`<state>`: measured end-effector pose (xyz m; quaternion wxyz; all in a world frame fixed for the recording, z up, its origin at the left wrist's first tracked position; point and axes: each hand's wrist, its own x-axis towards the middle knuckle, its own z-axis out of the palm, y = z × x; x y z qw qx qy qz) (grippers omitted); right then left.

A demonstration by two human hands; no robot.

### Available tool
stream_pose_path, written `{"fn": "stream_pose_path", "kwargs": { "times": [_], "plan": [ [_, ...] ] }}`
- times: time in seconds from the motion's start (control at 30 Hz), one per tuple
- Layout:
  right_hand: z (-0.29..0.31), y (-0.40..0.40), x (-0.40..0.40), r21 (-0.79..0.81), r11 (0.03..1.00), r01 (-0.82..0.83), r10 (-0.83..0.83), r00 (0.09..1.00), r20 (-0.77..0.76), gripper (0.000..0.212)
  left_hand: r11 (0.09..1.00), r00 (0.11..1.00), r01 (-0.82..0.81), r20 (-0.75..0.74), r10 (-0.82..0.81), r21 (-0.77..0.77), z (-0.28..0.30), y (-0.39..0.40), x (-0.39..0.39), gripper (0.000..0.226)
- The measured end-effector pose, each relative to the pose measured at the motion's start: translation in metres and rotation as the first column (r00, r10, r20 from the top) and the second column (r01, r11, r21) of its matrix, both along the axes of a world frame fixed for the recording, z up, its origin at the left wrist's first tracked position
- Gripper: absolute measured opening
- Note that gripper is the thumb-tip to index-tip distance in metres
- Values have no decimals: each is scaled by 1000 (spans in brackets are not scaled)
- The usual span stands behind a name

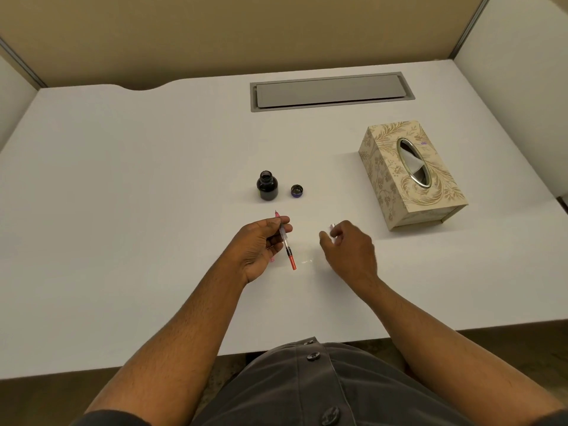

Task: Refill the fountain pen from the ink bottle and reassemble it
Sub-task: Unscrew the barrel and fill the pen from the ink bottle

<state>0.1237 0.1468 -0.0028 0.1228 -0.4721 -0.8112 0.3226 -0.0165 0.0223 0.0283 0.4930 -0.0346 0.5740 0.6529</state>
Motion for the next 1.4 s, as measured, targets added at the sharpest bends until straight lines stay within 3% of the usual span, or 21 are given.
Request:
{"fn": "stream_pose_path", "kwargs": {
  "times": [0.07, 0.13, 0.17, 0.23, 0.3, 0.4, 0.77, 1.07, 1.27, 1.4],
  "plan": [
    [10, -7, -2, -310, 949, -62, 51, 998, -44, 26, 1000, 1000, 10, -11, -10, -2, 0, 0, 0, 21],
    [22, -14, 0, -707, 692, -146, 83, 989, -124, 33, 1000, 999, 26, -26, -26, -2, 1, 1, 1, 21],
    [26, -16, 3, -818, 540, -196, 91, 980, -175, 36, 999, 999, 36, -34, -36, -2, 1, 1, 1, 21],
    [28, -19, 10, -897, 343, -280, 93, 960, -264, 38, 999, 998, 50, -44, -50, -1, 1, 1, 1, 22],
    [28, -21, 15, -906, 264, -331, 99, 944, -316, 37, 998, 997, 60, -52, -60, 1, 2, 1, 1, 22],
    [29, -23, 18, -894, 251, -371, 138, 928, -347, 27, 998, 996, 70, -59, -70, -9, 2, 1, 2, 23],
    [31, -27, 17, -880, 339, -332, 150, 943, -298, 15, 996, 994, 86, -69, -88, -34, 2, 2, 5, 23],
    [28, -30, 15, -871, 397, -289, 118, 957, -264, 18, 995, 993, 99, -68, -101, -28, -3, 3, 7, 23],
    [27, -27, 17, -906, 304, -295, 125, 955, -269, 41, 994, 992, 104, -73, -105, -16, -4, 2, 7, 23],
    [26, -25, 17, -915, 249, -319, 143, 946, -291, 35, 995, 993, 95, -69, -96, -21, -5, 2, 7, 23]
  ]
}}
